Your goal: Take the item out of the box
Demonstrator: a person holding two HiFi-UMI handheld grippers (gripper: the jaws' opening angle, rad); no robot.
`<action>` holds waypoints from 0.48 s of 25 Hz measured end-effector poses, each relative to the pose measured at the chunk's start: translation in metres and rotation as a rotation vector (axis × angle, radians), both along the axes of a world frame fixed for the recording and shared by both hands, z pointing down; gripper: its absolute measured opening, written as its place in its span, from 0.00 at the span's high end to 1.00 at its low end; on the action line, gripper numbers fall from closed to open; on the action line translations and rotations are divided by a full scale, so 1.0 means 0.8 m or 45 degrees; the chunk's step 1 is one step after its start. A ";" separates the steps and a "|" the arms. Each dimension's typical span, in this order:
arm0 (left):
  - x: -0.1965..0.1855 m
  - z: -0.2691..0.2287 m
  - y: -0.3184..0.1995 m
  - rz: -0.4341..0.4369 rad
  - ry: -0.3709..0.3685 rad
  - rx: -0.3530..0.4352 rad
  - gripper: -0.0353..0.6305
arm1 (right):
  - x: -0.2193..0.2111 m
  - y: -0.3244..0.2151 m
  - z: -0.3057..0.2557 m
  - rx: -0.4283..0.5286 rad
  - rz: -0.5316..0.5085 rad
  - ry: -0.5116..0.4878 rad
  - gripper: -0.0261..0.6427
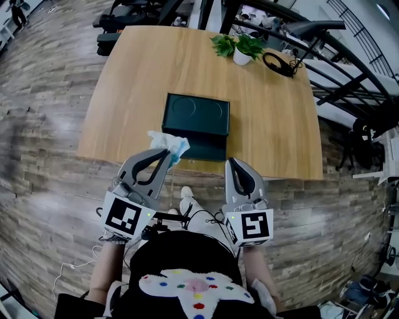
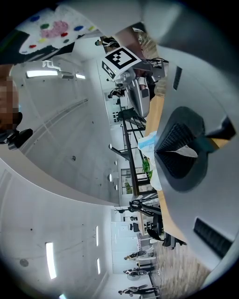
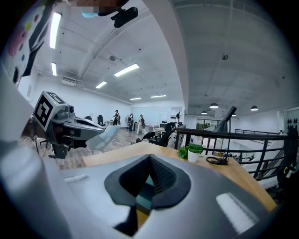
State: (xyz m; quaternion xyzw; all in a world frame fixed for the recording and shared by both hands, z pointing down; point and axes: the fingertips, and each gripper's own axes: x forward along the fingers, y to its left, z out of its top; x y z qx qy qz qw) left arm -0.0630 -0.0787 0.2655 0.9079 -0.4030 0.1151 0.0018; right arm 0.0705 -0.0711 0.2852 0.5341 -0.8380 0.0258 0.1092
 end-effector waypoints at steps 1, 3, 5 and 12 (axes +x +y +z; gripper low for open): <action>0.000 -0.001 0.000 0.000 0.001 0.002 0.94 | 0.001 -0.001 -0.001 0.000 0.005 -0.005 0.95; 0.000 -0.002 0.000 -0.006 0.007 0.005 0.94 | 0.001 -0.002 -0.002 0.002 0.010 -0.012 0.95; 0.000 -0.002 0.000 -0.010 0.009 0.004 0.94 | 0.000 -0.002 -0.003 0.004 0.002 -0.002 0.95; -0.001 -0.001 0.000 -0.009 0.012 -0.002 0.94 | -0.003 -0.001 -0.002 -0.002 -0.002 0.004 0.95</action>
